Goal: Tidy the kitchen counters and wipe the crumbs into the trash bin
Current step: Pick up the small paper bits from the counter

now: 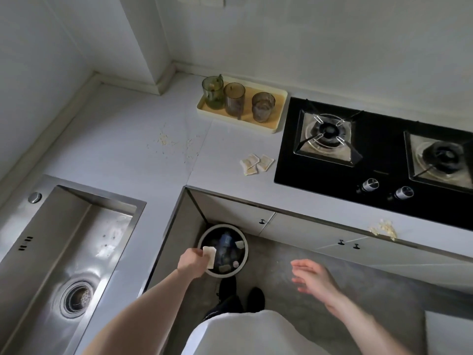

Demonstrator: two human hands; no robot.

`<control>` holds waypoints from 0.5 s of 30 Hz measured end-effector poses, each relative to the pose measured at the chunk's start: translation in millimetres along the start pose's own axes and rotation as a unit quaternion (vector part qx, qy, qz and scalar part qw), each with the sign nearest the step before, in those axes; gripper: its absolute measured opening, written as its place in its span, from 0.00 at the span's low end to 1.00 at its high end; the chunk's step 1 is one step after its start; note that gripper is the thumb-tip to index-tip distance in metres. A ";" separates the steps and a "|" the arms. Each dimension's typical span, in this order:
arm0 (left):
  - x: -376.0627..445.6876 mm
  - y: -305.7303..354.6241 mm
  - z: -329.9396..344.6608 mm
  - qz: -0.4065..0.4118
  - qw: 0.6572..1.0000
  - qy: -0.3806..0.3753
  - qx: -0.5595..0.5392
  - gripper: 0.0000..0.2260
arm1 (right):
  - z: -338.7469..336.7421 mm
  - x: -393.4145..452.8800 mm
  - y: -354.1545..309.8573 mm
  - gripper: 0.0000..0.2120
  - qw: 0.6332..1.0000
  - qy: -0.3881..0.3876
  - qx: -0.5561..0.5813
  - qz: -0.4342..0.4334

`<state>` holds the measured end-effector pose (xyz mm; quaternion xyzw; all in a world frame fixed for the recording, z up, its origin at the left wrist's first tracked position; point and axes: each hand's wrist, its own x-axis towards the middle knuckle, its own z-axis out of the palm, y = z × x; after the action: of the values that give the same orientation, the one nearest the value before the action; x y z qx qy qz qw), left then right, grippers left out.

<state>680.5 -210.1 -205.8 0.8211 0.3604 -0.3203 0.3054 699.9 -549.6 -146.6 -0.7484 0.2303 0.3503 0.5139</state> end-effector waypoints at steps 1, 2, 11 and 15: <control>5.1 -1.4 0.1 0.003 1.000 -0.005 0.004 0.13 | 1.8 -0.6 -0.2 0.07 1.000 0.006 0.002 0.003; 9.3 -0.9 -1.0 0.006 1.000 -0.012 0.007 0.14 | 3.8 -0.8 -0.5 0.07 1.000 0.011 0.002 0.006; 40.0 14.3 -18.0 0.010 0.994 -0.097 0.056 0.12 | 30.1 8.1 -11.7 0.07 0.999 0.033 -0.012 0.007; 45.9 4.8 -28.0 0.025 0.988 -0.085 0.124 0.12 | 47.9 11.6 -23.5 0.07 0.999 0.034 -0.021 -0.003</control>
<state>717.4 -174.1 -221.8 0.8314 0.2699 -0.4232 0.2385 710.2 -496.2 -152.0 -0.7713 0.2375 0.3280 0.4910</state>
